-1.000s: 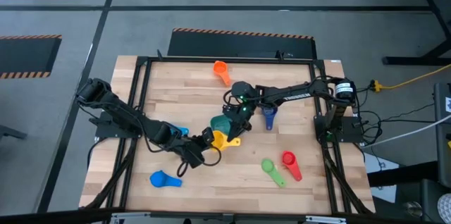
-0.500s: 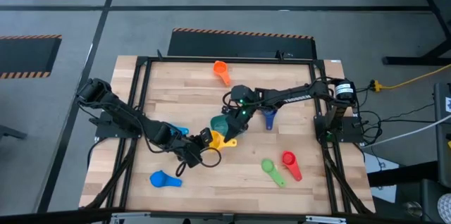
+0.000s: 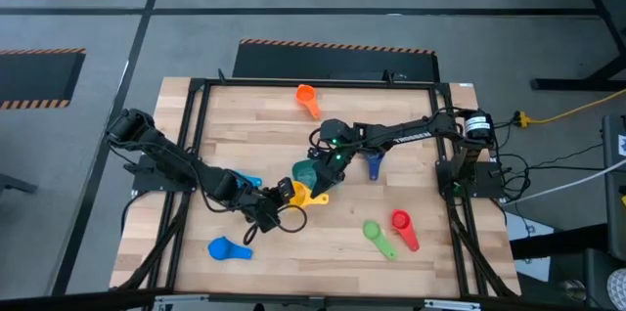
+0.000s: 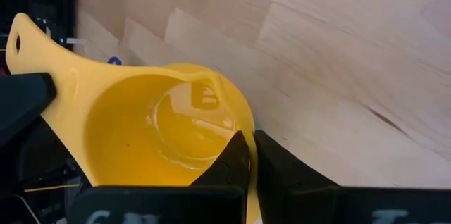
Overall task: Nest measuring cups in basket
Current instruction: Stack the yellow measuring cup on top of the light blue measuring cup
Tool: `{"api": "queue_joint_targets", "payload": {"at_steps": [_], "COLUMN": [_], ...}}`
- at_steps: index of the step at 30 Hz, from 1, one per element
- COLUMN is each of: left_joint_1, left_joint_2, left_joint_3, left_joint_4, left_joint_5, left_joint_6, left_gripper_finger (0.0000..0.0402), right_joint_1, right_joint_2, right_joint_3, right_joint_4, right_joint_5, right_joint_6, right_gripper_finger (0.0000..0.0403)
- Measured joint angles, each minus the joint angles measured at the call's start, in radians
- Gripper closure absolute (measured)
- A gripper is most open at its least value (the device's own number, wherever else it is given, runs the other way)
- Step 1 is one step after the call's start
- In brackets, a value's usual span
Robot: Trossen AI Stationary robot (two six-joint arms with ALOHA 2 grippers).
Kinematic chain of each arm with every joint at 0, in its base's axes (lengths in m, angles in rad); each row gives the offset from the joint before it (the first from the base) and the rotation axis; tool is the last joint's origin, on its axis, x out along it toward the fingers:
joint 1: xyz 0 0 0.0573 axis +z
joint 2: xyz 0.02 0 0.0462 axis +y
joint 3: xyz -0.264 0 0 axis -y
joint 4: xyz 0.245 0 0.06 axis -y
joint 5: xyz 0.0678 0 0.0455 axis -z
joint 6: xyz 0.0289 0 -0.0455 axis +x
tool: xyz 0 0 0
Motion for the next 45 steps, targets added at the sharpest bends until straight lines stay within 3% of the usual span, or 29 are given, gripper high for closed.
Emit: {"api": "queue_joint_targets", "payload": {"at_steps": [21, 39, 45], "left_joint_1": [0.008, 0.026, 0.019], "left_joint_2": [0.000, -0.004, -0.004], "left_joint_3": [0.000, 0.001, 0.003], "left_joint_4": [-0.019, -0.186, -0.221], "left_joint_5": [-0.002, -0.024, -0.005], "left_joint_6": [-0.003, -0.011, -0.016], "left_gripper_finger": [0.0400, 0.0400, 0.0400], "right_joint_1": [0.002, -0.002, -0.012], "right_joint_2": [0.000, 0.022, 0.023], "right_joint_3": [-0.001, -0.003, -0.003], "right_joint_4": [-0.014, 0.049, 0.038], "right_joint_5": [0.065, 0.209, 0.168], "right_joint_6": [-0.080, -0.152, -0.158], "right_gripper_finger": [0.0375, 0.0375, 0.0375]}}
